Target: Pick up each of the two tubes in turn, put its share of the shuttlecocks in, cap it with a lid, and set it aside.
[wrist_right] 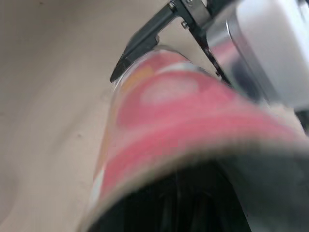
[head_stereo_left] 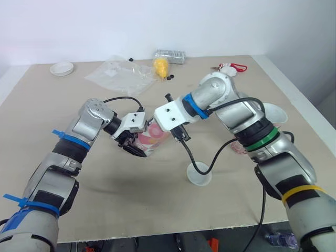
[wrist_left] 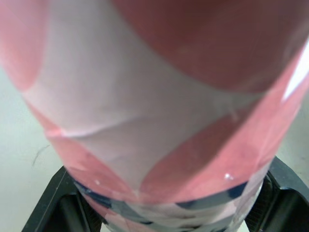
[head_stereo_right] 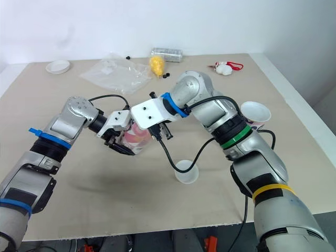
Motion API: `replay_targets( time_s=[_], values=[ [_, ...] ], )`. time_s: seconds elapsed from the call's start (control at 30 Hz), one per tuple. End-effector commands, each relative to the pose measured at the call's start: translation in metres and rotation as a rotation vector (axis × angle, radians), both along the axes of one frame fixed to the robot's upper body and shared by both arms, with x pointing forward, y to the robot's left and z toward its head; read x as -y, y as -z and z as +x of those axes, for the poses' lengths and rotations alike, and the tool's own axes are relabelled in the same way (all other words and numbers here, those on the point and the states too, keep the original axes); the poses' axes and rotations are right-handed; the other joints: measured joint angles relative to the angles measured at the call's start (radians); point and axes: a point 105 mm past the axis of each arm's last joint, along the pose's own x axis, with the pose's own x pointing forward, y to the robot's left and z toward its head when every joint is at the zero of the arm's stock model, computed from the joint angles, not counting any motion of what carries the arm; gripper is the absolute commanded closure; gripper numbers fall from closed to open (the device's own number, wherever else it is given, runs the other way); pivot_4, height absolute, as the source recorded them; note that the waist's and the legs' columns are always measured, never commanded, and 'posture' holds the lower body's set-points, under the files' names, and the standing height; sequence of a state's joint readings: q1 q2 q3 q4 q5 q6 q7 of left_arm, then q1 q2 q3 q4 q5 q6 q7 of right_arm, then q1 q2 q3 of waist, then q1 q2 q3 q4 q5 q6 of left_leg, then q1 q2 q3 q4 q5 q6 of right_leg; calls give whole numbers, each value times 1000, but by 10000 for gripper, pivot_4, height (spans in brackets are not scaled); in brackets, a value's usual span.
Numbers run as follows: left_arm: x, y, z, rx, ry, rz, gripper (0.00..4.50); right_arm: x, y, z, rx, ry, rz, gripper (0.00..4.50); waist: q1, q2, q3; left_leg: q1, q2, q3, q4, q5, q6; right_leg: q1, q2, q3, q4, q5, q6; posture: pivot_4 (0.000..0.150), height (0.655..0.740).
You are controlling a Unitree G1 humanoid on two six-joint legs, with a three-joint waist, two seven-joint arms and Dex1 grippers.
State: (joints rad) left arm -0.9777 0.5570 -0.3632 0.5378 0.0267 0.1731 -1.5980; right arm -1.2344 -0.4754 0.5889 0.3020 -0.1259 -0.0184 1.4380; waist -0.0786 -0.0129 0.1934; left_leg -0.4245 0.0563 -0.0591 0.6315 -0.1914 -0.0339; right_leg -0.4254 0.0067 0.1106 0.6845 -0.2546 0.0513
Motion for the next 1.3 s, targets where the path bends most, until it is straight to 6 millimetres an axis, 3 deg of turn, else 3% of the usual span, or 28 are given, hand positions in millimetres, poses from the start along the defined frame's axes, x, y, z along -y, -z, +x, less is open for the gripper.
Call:
replay_targets(
  time_s=[0.03, 0.37, 0.6, 0.77, 1.07, 1.2, 1.3],
  values=[
    [8, -21, 0, 70, 40, -37, 14513, -7, 0, -2, 16, -33, -32, 44069, 0, 0, 0, 0, 0, 0, 0, 0, 0, 0, 0, 0, 0, 0, -1, 1500, 7400],
    [9, -19, 0, 71, 36, -48, 14513, -9, 6, -2, -17, -55, -62, 44069, 0, 0, 0, 0, 0, 0, 0, 0, 0, 0, 0, 0, 1, 1, -1, 1500, 7400],
    [8, -16, 2, 81, 19, -68, 14513, 0, -32, -16, -167, -41, 100, 44069, 0, 0, 0, 0, 0, 0, 0, 0, 0, 0, 0, 0, 1, 3, -6, 1500, 7400],
    [5, -11, 3, 97, 9, -86, 14513, 18, -65, -22, -275, 7, 266, 44069, 1, 0, 0, 0, 0, -1, 0, 0, 0, 0, 0, 0, 1, 3, -6, 1500, 7400],
    [5, -4, 3, 123, -19, -138, 14513, 65, -77, -20, -300, 139, 355, 44069, 1, 0, 0, 0, 0, 0, 0, 0, 0, 1, 0, 0, 1, 3, -4, 1500, 7400],
    [16, -4, 6, 178, -63, -263, 14513, 81, -99, -21, -324, 215, 550, 44069, 1, 0, 0, 0, 0, 0, 1, 0, 0, 0, 0, 0, 1, 3, -5, 1500, 7400],
    [24, -4, 6, 206, -117, -371, 14513, 93, -104, -24, -342, 281, 662, 44069, 3, 0, 0, 0, -1, 0, 1, 0, 0, 1, -1, 0, 1, 3, -6, 1500, 7400]
  ],
)
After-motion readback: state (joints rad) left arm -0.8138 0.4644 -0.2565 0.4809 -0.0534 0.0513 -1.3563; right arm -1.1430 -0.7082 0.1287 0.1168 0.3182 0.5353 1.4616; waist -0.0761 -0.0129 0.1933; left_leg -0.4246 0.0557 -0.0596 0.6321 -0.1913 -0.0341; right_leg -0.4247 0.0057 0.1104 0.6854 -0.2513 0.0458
